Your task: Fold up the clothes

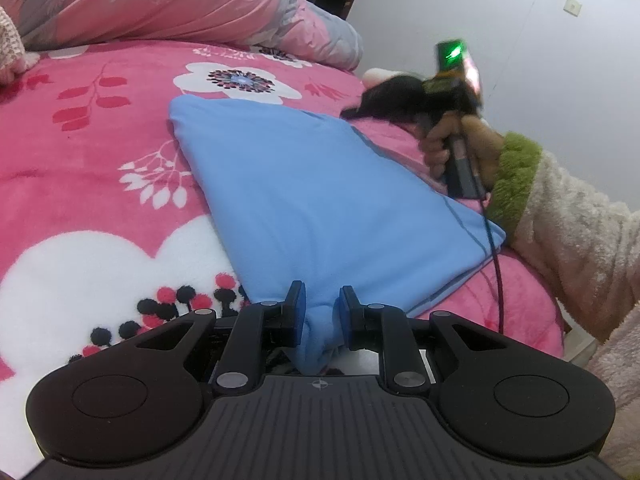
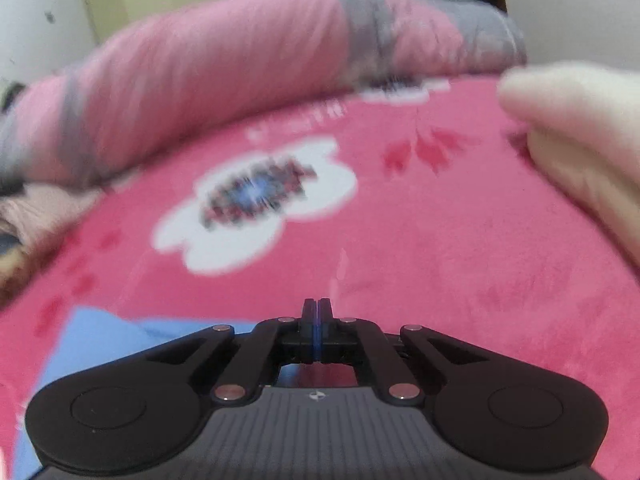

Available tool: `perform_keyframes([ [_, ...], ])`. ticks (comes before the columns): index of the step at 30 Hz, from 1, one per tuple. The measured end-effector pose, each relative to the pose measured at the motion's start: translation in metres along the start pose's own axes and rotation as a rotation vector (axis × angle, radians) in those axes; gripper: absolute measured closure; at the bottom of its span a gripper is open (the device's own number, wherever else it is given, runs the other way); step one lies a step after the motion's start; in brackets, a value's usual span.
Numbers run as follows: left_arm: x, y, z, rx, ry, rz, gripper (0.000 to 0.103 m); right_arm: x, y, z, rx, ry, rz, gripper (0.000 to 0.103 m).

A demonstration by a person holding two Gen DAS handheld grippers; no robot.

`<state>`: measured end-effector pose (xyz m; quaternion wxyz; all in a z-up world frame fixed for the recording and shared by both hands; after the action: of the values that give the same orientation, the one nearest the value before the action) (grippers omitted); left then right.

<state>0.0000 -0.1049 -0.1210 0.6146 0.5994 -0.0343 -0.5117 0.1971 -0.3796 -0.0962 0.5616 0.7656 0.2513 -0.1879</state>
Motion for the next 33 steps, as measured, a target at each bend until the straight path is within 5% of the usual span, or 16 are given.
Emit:
perform_keyframes([
  [5, 0.000, 0.000, -0.001, -0.001, -0.005, 0.006, 0.084, 0.001, -0.009, -0.066, -0.180, 0.178, -0.074, 0.103],
  [8, 0.000, 0.000, 0.000, -0.002, -0.003, 0.010, 0.084, 0.038, -0.026, -0.076, -0.229, 0.142, -0.161, 0.103],
  [14, 0.000, -0.001, -0.001, -0.006, -0.021, 0.021, 0.084, 0.052, 0.000, -0.053, -0.153, -0.014, -0.078, 0.103],
  [19, 0.000, -0.002, -0.005, -0.030, -0.049, 0.034, 0.084, 0.026, -0.015, -0.101, -0.206, 0.269, -0.187, 0.103],
  [20, 0.000, -0.002, -0.005, -0.035, -0.053, 0.037, 0.084, 0.035, -0.022, -0.103, -0.225, 0.252, -0.215, 0.103],
  [22, 0.000, -0.003, -0.005, -0.038, -0.054, 0.041, 0.084, 0.065, -0.027, -0.082, -0.254, 0.077, -0.222, 0.103],
  [25, 0.000, -0.003, -0.002, -0.032, -0.052, 0.044, 0.084, 0.070, -0.006, -0.053, -0.170, -0.066, -0.127, 0.103],
  [29, 0.000, -0.005, -0.005, -0.046, -0.072, 0.054, 0.084, 0.040, -0.001, -0.086, -0.176, 0.115, -0.123, 0.101],
  [33, 0.000, -0.004, -0.006, -0.061, -0.087, 0.060, 0.084, 0.034, -0.035, -0.152, -0.263, 0.438, -0.317, 0.101],
])
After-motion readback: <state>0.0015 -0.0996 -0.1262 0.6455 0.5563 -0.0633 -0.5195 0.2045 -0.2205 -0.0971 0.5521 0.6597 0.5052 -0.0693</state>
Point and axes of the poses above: each gripper's, at about its wrist camera, not at the fingertips, and x roughly the way its jaws point, z to its right, y to its top, the point moved 9 cm from there along x, roughly the way its jaws point, and after that the axes turned 4 degrees about x, right-handed, at the moved point
